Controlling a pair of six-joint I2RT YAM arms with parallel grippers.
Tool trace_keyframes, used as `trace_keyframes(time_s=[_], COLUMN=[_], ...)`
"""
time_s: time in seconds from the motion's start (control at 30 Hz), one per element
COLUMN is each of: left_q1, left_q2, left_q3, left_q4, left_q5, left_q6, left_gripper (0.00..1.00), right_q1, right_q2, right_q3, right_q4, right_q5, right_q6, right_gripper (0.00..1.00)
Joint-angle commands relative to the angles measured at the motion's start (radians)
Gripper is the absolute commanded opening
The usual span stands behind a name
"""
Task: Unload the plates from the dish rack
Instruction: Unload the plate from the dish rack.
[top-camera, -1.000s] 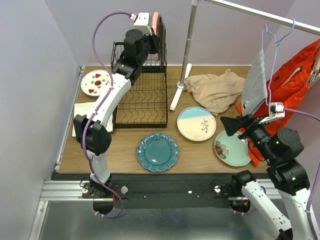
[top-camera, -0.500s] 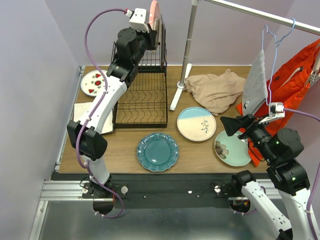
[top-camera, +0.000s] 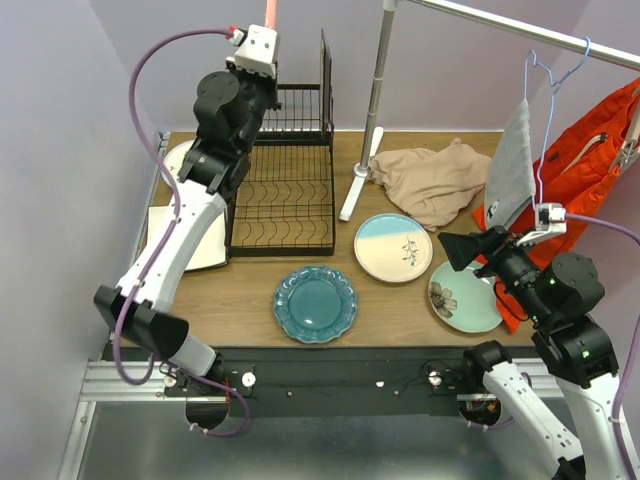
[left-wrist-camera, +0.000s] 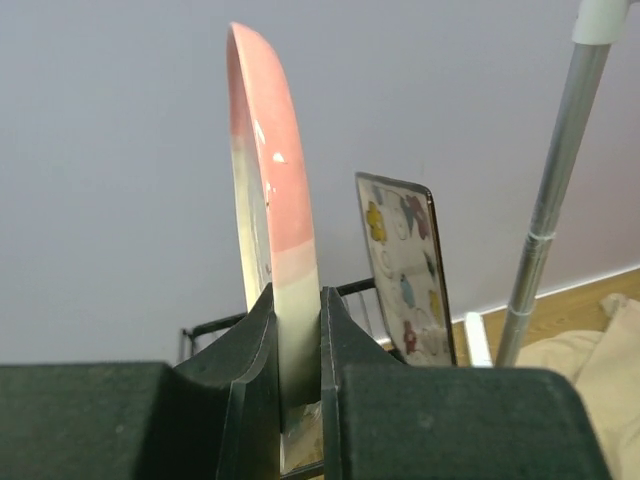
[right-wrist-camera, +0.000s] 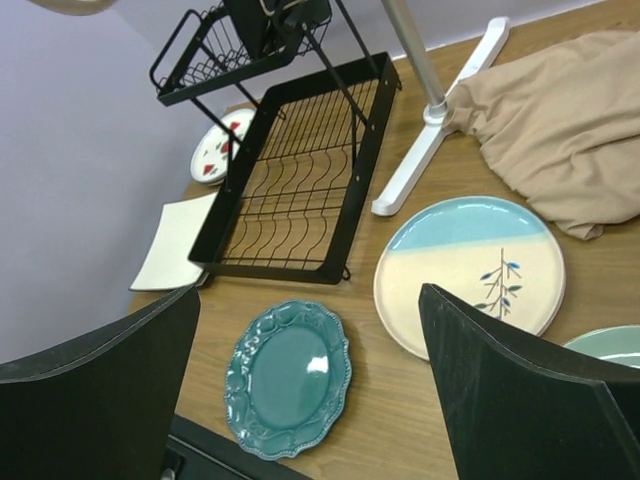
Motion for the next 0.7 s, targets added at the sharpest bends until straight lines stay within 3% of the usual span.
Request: trace_keyframes(time_s=[0.0,0.33,0.5,0.67], left_q1=[-0.116,-0.508,-0.755,-0.929], left_q2=[-0.187,-0.463,-0.511,-0.479], left_q3=[-0.092,-0.421,-0.6,-0.772], left_q4=[0.098,0.15,0.179,0.322], left_q5=[-0.154,-0.602,-0.683,-0.832], left_q6=[0.25,0.482,0.544,0.656], left_gripper=[0.0,0.0,0.0,0.0], right_q1=[0.0,-0.002,-0.002,0.0], right_q2=[0.045,0.039,0.08,0.169], right_q3=[-0.005,0.004,0.013,0.09], right_q4=[-0.027,-0.04,-0.04,-0.04], right_q5=[-0.088,-0.237,-0.254,-0.229], right_q6=[0.063,0.191,0.246,0.252], right_gripper=[0.99,0.99,0.99,0.99])
